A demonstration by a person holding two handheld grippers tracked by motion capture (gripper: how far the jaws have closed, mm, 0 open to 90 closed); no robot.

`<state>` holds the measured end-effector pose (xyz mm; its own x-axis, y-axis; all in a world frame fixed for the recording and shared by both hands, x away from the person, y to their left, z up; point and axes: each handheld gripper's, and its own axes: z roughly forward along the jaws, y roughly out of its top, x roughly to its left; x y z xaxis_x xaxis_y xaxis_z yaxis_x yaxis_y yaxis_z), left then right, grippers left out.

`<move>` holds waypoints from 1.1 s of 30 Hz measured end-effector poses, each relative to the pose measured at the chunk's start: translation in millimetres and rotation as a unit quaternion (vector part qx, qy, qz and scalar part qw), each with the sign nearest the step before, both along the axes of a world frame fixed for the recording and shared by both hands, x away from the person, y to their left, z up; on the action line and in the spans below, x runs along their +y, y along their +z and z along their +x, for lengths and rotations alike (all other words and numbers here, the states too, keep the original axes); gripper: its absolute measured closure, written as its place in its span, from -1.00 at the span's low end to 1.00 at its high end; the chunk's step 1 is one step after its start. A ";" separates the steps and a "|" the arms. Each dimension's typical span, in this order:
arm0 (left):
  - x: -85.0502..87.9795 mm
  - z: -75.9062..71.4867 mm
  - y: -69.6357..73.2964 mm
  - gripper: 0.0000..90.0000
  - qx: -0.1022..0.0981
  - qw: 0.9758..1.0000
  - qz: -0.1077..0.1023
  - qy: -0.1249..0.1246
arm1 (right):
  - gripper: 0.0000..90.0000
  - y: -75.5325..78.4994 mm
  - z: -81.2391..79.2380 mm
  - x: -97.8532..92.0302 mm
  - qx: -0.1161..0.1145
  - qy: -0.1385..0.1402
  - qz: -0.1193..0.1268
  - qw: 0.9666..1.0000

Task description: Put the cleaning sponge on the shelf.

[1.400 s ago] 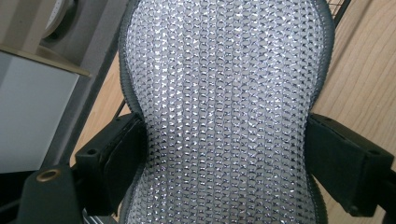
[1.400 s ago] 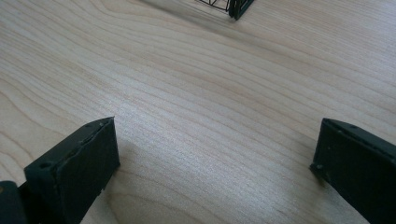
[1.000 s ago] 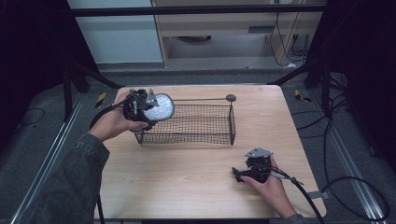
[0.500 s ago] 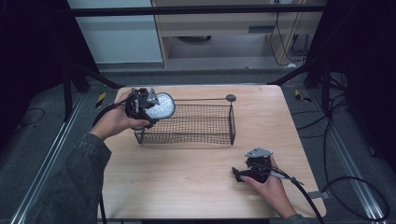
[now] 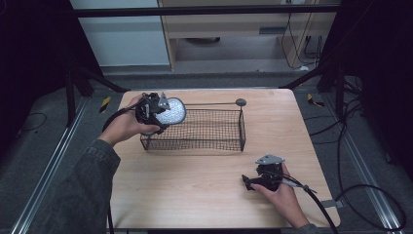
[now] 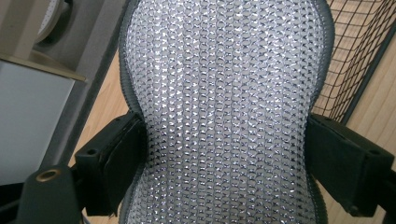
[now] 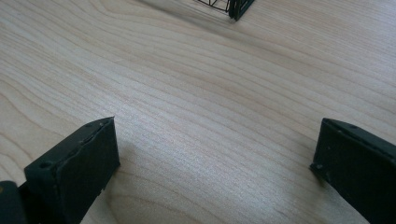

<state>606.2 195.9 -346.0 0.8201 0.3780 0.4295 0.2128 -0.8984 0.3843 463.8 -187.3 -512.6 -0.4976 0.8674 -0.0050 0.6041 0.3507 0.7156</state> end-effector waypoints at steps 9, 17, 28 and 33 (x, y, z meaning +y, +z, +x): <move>-6.6 8.0 -9.0 -0.69 0.006 1.000 0.002 -0.005 | -0.99 0.0 0.0 0.1 0.000 0.000 0.001 1.000; -13.8 12.2 -18.3 -0.69 0.009 1.000 0.016 -0.010 | -0.99 -0.1 -0.2 0.0 0.000 0.000 0.001 1.000; -20.2 18.1 -28.4 -0.70 0.019 1.000 0.020 -0.014 | -0.99 -0.3 -0.4 -0.1 -0.002 0.000 0.002 1.000; -18.3 23.3 -33.5 -0.69 0.028 0.999 0.021 -0.005 | -0.99 -0.4 -0.6 -0.1 -0.002 -0.001 0.002 1.000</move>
